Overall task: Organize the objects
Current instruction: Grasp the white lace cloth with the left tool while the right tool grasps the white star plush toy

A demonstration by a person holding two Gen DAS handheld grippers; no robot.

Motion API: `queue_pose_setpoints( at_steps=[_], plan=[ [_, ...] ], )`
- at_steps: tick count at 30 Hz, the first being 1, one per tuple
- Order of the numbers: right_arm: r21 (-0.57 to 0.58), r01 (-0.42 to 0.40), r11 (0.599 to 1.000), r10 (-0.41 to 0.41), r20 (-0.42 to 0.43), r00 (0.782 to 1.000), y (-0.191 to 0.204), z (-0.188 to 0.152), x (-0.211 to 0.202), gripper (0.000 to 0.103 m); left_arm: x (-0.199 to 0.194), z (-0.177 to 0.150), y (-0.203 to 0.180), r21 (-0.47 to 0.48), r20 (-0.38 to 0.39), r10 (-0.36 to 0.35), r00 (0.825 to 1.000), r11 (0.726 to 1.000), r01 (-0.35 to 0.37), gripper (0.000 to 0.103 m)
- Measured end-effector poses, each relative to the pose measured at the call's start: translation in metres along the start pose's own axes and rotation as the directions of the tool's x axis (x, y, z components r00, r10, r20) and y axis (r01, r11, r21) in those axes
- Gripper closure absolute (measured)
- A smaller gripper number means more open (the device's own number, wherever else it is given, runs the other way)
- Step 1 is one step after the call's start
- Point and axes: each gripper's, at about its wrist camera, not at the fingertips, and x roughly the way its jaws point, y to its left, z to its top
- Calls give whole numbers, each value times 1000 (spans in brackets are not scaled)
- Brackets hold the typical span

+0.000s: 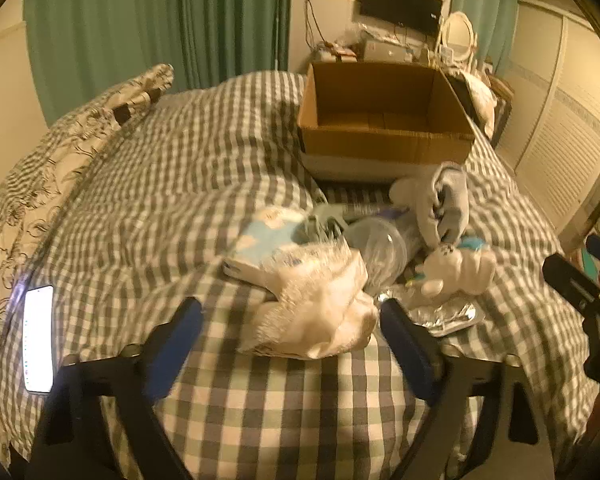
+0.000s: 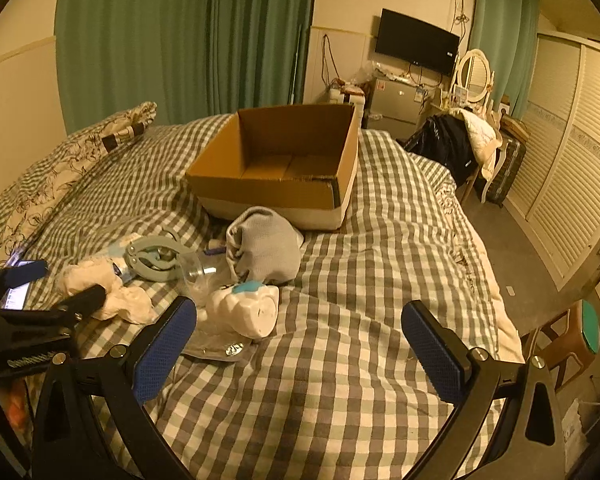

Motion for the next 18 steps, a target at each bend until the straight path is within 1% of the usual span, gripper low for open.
queue_pose_setpoints(
  at_steps=[1,2,3,4,5,6,9,11,14,18],
  plan=[
    [0,0,1000,0,-5,1000,0,-1,2,0,3,-1,-2,8,-8,-7,1000,1000,7,33],
    [0,0,1000,0,-11,1000,0,-1,5,0,6,-2,-4,17,-15,-16,1000,1000,17,39],
    [0,0,1000,0,-16,1000,-1,-2,7,0,8,-3,-5,22,-20,-28,999,999,28,51],
    [0,0,1000,0,-19,1000,-1,-2,9,0,9,-4,-6,25,-20,-37,999,999,37,58],
    [-1,-1,1000,1,-26,1000,-1,-3,11,0,9,-5,-6,27,-16,-44,999,999,44,62],
    [-4,-3,1000,3,-32,999,-1,-3,12,0,8,-5,-7,30,-13,-52,999,998,52,71],
    [-23,-7,1000,6,-49,999,2,-3,17,0,0,-4,-6,29,12,-63,998,998,63,86],
    [-43,-17,999,15,-56,998,7,-2,20,0,-9,0,-3,22,40,-68,997,998,67,87],
    [-76,-37,996,32,-71,997,17,0,29,0,-23,7,4,12,80,-50,996,999,49,87],
    [-97,-76,992,64,-117,991,29,3,53,0,-29,15,13,-5,105,-37,994,999,37,87]
  ],
)
